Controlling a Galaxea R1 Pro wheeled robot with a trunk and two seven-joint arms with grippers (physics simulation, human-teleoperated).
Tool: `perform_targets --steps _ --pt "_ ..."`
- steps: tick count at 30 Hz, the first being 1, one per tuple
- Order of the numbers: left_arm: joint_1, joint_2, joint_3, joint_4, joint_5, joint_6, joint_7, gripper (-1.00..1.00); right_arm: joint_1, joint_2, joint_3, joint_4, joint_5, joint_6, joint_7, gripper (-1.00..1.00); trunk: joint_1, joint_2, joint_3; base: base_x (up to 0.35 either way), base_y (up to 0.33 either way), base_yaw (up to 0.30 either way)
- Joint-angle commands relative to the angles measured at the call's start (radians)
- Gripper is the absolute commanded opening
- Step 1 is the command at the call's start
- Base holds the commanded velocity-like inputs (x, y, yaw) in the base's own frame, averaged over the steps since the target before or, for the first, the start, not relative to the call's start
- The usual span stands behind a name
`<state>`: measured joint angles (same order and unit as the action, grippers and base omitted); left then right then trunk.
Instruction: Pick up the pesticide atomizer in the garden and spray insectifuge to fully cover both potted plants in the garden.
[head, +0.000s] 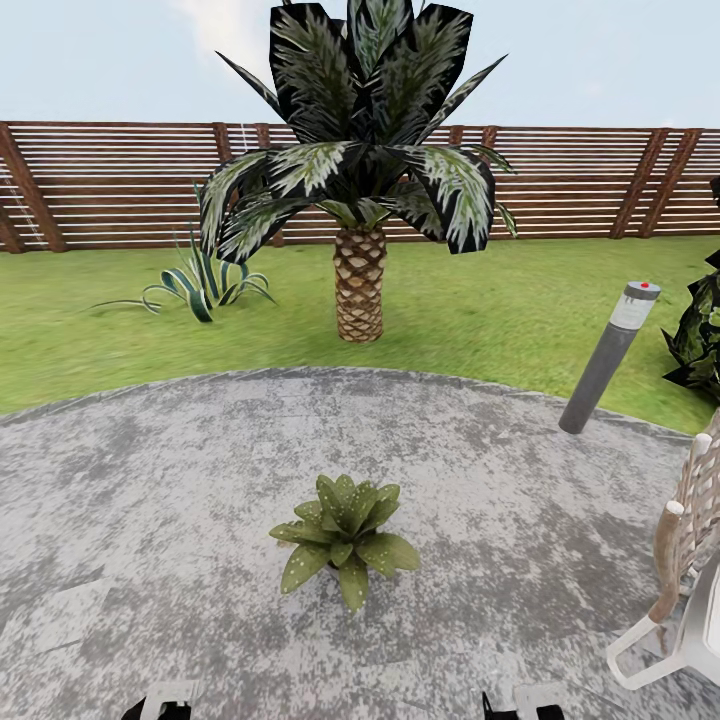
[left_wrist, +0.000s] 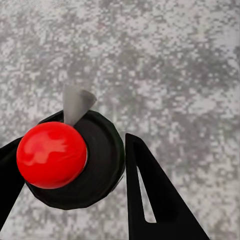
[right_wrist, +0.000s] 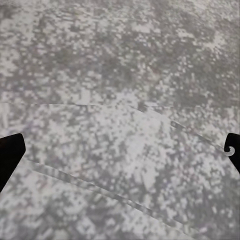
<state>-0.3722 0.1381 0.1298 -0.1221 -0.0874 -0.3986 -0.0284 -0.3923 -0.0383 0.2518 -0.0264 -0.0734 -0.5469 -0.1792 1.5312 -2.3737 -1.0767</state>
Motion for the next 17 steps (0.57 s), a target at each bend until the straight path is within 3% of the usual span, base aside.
perform_targets --steps 1,17 --pt "-0.001 0.000 0.009 0.001 -0.009 -0.003 -0.002 -1.00 0.000 0.000 0.009 0.000 -0.007 -0.002 -0.003 1.00 0.000 0.000 -0.001 0.000 0.000 0.000" --pt "-0.001 0.000 0.010 -0.001 -0.009 -0.005 -0.002 -1.00 0.000 0.006 0.009 0.000 -0.006 -0.002 -0.002 1.00 0.000 0.000 -0.001 0.000 0.000 0.000"
